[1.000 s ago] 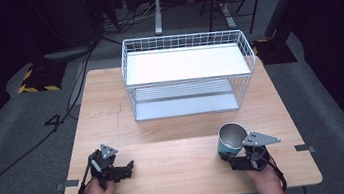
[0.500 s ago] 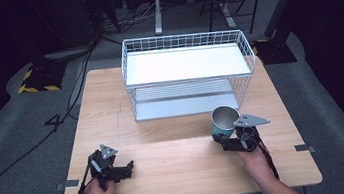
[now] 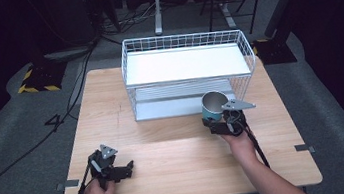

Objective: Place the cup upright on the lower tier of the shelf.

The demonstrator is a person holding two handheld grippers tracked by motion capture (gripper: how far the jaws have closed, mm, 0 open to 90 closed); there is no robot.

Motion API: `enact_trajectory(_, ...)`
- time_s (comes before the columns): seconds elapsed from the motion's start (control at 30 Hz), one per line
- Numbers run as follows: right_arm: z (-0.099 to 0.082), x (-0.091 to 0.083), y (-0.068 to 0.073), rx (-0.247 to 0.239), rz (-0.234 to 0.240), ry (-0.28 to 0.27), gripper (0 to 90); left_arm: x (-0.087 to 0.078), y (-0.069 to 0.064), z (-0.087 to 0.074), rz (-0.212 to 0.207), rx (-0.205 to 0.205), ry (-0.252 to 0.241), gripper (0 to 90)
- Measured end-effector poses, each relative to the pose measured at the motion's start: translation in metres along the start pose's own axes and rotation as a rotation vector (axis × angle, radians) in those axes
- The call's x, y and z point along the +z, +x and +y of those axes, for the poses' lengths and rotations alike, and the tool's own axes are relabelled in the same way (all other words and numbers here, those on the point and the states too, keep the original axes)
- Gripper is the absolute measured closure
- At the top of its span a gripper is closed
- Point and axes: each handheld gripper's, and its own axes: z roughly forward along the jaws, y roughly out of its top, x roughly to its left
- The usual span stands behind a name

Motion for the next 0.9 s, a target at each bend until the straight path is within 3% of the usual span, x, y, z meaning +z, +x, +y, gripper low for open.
enact_trajectory(0.33,0.017,0.032,0.002,0.047,-0.045,-0.015,24.0,0.0,0.0,0.0,-0.001,0.0,0.0,0.1)
enact_trajectory(0.63,0.029,0.059,0.007,0.025,-0.087,-0.004,24.0,0.0,0.0,0.0,0.001,0.0,-0.001,0.1)
enact_trajectory(0.9,0.036,0.078,0.007,0.038,-0.111,-0.007,23.9,0.0,0.0,0.0,-0.002,0.001,0.0,0.1)
